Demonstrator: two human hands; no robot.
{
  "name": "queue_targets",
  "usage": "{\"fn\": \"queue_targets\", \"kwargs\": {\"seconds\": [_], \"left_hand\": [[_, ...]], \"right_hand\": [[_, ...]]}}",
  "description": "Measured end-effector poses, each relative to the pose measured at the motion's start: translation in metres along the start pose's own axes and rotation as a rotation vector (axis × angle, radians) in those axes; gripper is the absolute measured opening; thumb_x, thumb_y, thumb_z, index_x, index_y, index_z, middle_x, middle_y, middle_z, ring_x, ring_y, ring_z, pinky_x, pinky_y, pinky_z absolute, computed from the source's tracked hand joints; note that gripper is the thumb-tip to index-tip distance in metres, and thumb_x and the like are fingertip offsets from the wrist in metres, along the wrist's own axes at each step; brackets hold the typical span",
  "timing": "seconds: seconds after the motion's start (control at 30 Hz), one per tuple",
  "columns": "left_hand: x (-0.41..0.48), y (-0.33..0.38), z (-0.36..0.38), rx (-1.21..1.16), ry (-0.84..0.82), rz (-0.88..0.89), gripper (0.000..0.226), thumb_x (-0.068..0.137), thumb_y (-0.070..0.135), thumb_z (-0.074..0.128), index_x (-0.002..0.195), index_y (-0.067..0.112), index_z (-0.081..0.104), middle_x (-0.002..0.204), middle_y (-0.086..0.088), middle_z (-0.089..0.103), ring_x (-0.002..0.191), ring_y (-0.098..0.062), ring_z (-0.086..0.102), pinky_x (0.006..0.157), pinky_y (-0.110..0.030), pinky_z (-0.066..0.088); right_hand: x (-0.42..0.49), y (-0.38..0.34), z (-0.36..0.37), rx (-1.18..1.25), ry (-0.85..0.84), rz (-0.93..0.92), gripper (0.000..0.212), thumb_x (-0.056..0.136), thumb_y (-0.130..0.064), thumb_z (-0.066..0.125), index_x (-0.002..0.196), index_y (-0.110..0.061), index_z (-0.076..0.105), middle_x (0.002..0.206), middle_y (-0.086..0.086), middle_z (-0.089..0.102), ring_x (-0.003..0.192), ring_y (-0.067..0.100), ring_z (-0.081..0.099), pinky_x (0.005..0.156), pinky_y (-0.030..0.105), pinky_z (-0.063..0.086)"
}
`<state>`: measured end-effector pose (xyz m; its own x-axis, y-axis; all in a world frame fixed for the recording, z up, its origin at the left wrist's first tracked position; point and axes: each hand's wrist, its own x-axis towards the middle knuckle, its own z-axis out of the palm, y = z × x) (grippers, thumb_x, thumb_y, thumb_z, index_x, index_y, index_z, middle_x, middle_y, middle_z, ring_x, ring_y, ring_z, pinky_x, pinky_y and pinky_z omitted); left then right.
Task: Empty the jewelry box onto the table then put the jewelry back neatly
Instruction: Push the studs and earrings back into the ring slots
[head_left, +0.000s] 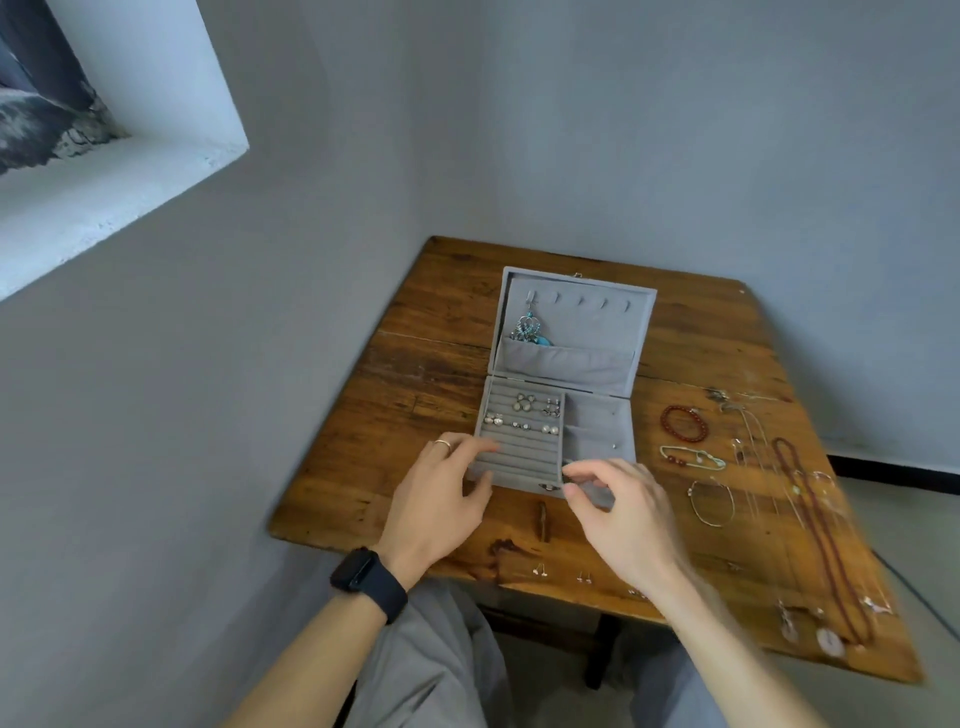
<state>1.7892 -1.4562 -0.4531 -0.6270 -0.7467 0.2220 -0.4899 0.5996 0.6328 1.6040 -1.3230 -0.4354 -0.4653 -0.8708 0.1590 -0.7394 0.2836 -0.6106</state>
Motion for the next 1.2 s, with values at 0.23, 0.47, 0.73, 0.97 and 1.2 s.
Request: {"fn": "queue_targets", "kwargs": {"seconds": [0.23,0.47,0.73,0.97,1.2], "left_hand": [[-0.048,0.015,0.025,0.005,-0.134,0.044,0.023,0.09,0.033,0.065,0.112,0.038,0.069,0.113,0.019,0.058,0.11,0.001,0.047,0.093,-0.026,0.046],[-0.061,0.021,0.038,0.131,-0.146,0.096,0.023,0.088,0.043,0.065,0.109,0.041,0.07,0.114,0.019,0.062,0.114,-0.006,0.048,0.096,-0.036,0.044],[-0.065,0.021,0.049,0.251,-0.057,0.139,0.015,0.09,0.041,0.066,0.101,0.034,0.074,0.111,0.012,0.064,0.109,-0.013,0.054,0.085,-0.032,0.045],[-0.059,0.015,0.036,0.152,-0.118,0.081,0.013,0.095,0.034,0.063,0.104,0.03,0.073,0.111,0.016,0.062,0.107,-0.003,0.05,0.09,-0.026,0.045],[-0.014,0.003,-0.001,-0.05,-0.017,-0.106,0.013,0.095,0.033,0.064,0.105,0.027,0.072,0.107,0.012,0.064,0.103,-0.003,0.057,0.086,-0.019,0.043]], "right_hand": [[-0.062,0.02,0.024,-0.114,0.045,-0.044,0.017,0.083,-0.037,0.074,0.099,-0.033,0.074,0.1,-0.017,0.064,0.098,0.006,0.048,0.08,0.025,0.045],[-0.08,0.022,0.04,-0.138,0.109,-0.085,0.019,0.08,-0.04,0.077,0.097,-0.031,0.076,0.102,-0.014,0.064,0.1,0.011,0.049,0.078,0.031,0.047],[-0.079,0.022,0.05,-0.177,0.117,-0.107,0.016,0.082,-0.037,0.075,0.096,-0.03,0.078,0.102,-0.012,0.066,0.103,0.015,0.051,0.078,0.036,0.047],[-0.079,0.017,0.049,-0.226,0.093,-0.135,0.008,0.086,-0.035,0.071,0.092,-0.031,0.074,0.101,-0.014,0.065,0.106,0.014,0.05,0.08,0.034,0.044],[-0.056,0.02,0.036,-0.099,0.132,-0.127,0.004,0.091,-0.026,0.066,0.093,-0.025,0.069,0.099,-0.012,0.065,0.1,0.013,0.052,0.083,0.03,0.047]]}}
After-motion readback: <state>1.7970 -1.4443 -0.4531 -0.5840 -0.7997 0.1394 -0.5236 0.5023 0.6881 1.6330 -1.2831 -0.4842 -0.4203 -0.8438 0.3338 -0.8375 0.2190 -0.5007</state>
